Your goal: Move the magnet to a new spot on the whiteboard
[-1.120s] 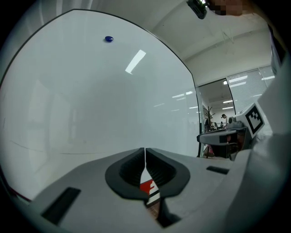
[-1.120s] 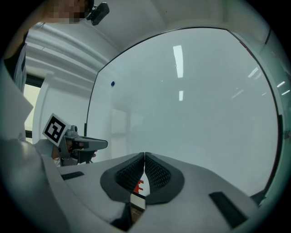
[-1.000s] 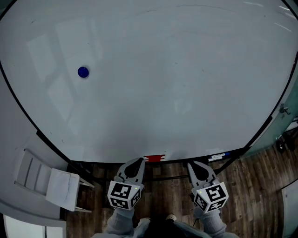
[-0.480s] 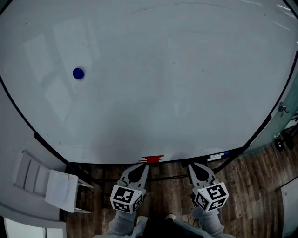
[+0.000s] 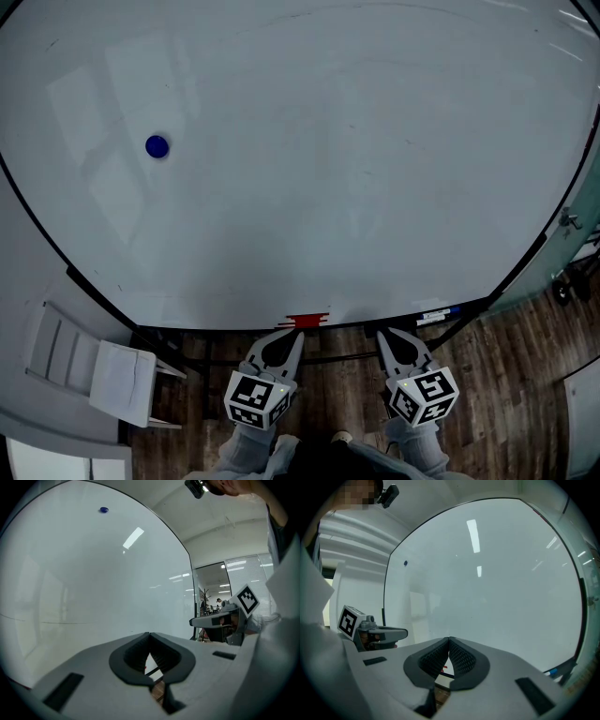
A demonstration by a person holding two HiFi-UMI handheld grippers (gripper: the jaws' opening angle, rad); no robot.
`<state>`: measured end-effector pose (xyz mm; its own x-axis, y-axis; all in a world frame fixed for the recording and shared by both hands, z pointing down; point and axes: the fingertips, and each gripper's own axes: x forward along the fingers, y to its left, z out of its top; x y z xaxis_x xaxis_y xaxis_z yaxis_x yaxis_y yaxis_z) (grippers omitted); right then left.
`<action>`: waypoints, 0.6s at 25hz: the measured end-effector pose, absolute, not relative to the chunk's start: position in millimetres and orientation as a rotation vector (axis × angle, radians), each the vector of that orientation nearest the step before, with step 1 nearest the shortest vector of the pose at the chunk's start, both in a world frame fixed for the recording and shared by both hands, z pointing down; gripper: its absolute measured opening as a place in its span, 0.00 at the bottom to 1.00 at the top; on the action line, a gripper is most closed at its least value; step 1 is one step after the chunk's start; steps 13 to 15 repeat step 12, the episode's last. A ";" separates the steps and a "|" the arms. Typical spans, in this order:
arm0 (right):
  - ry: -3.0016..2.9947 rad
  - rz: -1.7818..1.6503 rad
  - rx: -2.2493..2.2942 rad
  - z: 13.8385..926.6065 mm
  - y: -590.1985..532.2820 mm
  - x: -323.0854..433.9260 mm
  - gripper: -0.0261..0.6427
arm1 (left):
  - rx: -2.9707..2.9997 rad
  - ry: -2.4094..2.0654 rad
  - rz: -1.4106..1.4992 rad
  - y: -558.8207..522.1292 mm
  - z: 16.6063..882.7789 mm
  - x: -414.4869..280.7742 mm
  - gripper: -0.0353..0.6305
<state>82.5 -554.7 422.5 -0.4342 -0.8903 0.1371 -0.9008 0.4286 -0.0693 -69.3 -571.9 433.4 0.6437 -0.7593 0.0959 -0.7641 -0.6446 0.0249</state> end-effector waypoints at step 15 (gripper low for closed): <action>-2.579 0.211 1.625 425.5 -553.2 82.0 0.08 | 2.794 -1.281 0.123 -570.8 434.4 -66.4 0.07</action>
